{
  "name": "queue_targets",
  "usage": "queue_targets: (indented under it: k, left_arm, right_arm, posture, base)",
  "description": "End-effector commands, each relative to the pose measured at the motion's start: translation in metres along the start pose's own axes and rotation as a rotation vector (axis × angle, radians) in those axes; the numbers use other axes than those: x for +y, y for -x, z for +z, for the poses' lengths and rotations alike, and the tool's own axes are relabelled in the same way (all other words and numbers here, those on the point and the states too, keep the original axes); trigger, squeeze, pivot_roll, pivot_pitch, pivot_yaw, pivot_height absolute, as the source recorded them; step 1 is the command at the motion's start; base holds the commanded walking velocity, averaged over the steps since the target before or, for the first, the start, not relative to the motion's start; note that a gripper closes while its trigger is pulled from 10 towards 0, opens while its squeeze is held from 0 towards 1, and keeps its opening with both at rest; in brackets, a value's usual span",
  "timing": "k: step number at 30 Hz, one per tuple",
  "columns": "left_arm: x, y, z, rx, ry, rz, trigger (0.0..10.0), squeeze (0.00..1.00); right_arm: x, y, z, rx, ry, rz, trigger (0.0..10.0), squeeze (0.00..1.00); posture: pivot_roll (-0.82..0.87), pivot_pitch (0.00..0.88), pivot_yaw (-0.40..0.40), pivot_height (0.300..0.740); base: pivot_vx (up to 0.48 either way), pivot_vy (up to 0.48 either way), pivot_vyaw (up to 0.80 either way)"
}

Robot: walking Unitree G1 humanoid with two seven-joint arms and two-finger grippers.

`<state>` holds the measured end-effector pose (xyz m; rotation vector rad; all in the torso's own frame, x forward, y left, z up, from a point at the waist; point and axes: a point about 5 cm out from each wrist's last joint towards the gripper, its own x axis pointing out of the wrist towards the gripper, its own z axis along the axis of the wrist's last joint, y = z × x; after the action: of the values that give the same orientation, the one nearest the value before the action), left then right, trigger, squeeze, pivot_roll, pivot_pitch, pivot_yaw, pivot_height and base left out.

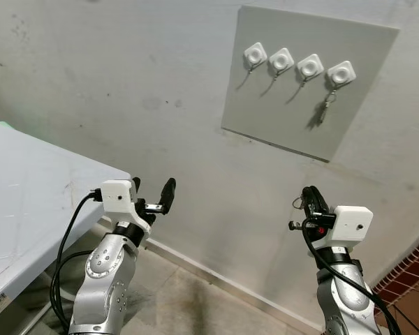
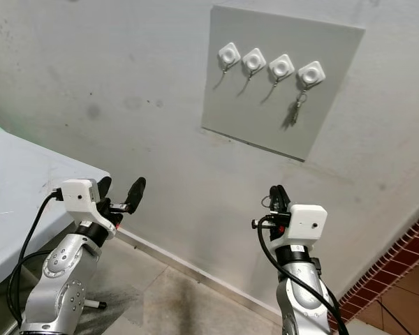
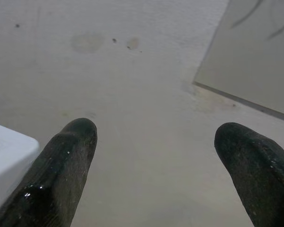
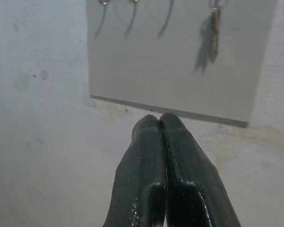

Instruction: Hang keys on a hook

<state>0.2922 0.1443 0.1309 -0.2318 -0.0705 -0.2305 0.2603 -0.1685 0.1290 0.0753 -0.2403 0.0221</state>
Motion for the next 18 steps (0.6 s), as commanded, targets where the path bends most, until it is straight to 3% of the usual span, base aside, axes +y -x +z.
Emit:
queue_targets:
  k: [1, 18]
  left_arm:
    - [-0.0005, 0.0001, 0.003, -0.004, -0.003, -0.009, 10.0, 0.0]
    - [-0.0025, -0.0008, 0.0033, 0.002, -0.002, -0.015, 10.0, 0.0]
  right_arm:
    - [-0.0017, -0.0003, 0.0056, -0.018, 0.0, -0.013, 10.0, 0.0]
    - [0.0007, 0.0008, 0.0046, -0.01, -0.003, -0.009, 10.0, 0.0]
  posture:
    - [0.01, 0.0, -0.054, 0.74]
    - [0.01, 0.0, -0.053, 0.74]
  base:
    - [0.307, 0.0, 0.0]
    - [0.306, 0.0, 0.0]
